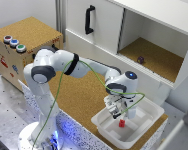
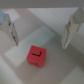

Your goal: Place the pink object inside the right cabinet

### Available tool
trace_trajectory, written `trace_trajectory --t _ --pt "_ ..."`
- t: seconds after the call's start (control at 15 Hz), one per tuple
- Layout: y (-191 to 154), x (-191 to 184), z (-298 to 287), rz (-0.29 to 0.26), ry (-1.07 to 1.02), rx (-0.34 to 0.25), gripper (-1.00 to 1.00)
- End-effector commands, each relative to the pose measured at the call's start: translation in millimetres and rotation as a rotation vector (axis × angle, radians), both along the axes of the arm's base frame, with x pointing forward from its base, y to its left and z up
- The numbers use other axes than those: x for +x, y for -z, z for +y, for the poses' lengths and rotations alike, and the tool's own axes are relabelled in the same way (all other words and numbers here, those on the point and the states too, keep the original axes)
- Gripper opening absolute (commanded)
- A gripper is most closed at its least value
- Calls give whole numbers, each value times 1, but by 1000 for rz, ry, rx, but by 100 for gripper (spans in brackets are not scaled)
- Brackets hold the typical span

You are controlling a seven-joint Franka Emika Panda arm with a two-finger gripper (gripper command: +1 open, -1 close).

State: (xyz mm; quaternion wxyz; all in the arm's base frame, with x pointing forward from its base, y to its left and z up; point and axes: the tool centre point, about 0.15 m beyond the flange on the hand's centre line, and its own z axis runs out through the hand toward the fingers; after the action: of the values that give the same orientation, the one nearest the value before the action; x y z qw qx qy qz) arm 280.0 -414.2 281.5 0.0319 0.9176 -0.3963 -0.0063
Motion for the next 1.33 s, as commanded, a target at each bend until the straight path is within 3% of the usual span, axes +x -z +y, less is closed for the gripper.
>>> trace_trajectory --t 0.0,0.2,0.53,0.6,1.0,1.27 --pt "32 -3 6 66 162 15 100" --pt "50 0 14 43 207 61 100" --pt "58 13 13 -17 233 61 100" --pt "59 16 11 -26 227 49 -100" --pt "64 18 10 -15 169 29 -100" --pt "42 17 18 -44 158 25 -100"
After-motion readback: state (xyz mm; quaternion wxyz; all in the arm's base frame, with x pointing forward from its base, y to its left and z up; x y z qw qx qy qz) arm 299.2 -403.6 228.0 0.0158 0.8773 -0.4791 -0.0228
